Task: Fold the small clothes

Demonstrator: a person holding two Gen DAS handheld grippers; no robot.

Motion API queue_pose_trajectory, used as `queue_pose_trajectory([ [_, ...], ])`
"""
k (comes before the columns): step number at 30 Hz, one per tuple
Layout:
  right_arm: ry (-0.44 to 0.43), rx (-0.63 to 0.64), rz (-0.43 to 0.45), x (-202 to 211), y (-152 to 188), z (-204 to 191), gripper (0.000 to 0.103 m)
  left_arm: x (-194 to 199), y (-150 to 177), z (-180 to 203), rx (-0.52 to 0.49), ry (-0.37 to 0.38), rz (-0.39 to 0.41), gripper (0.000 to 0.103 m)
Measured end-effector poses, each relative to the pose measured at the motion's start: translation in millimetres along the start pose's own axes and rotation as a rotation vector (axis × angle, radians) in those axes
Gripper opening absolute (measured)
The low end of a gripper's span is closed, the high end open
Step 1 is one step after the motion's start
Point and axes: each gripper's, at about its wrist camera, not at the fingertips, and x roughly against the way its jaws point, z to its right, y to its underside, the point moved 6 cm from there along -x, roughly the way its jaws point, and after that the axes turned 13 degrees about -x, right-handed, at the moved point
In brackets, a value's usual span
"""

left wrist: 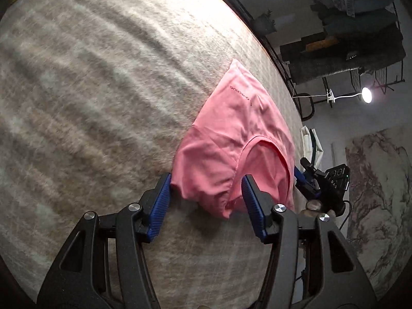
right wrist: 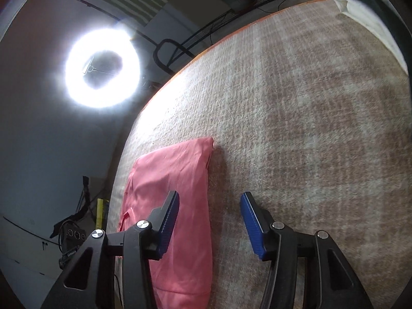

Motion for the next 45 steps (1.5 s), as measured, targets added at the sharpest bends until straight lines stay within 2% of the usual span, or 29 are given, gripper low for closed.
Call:
queue_pose_trajectory([
  [3, -0.035, -0.027, -0.004, -11, -2, -3, 0.05, -9, -7, 6, 0.01, 0.011, 0.015, 0.056],
  [8, -0.087, -0.067, -0.008, -30, -4, -9, 0.043, -27, -21, 23, -0.034, -0.003, 0.028, 0.056],
  [10, -0.088, -0.063, 0.0, -37, -6, -14, 0.042, -33, -25, 26, -0.047, -0.015, 0.041, 0.046],
  [12, -0.094, -0.069, -0.019, -48, -6, -20, 0.037, -40, -25, 25, -0.036, -0.017, 0.033, 0.024],
  [14, -0.082, -0.067, -0.018, -53, -7, -27, 0.032, -42, -25, 25, -0.048, -0.033, 0.047, 0.018],
  [15, -0.071, -0.063, -0.014, -56, -8, -30, 0.022, -42, -25, 28, -0.069, -0.052, 0.05, 0.016],
  [17, -0.025, -0.05, -0.006, -61, -6, -34, 0.014, -40, -24, 32, -0.09, -0.07, 0.064, 0.013],
  [18, -0.008, -0.038, 0.002, -63, -7, -36, 0.01, -40, -24, 34, -0.098, -0.072, 0.069, 0.012],
  [21, 0.03, 0.014, 0.03, -61, -5, -47, 0.007, -35, -25, 45, -0.15, -0.087, 0.089, 0.011],
  [27, 0.058, 0.088, 0.073, -47, -4, -74, 0.006, -16, -30, 69, -0.251, -0.093, 0.131, 0.011],
  [33, 0.083, 0.19, 0.102, -24, -6, -98, 0.006, -13, -39, 112, -0.35, -0.073, 0.139, 0.01],
  [37, 0.092, 0.227, 0.138, -1, -13, -111, 0.006, -16, -42, 137, -0.392, -0.047, 0.136, 0.01],
  [45, 0.121, 0.234, 0.224, 68, -40, -96, 0.006, -50, -45, 206, -0.48, 0.004, 0.109, 0.01],
])
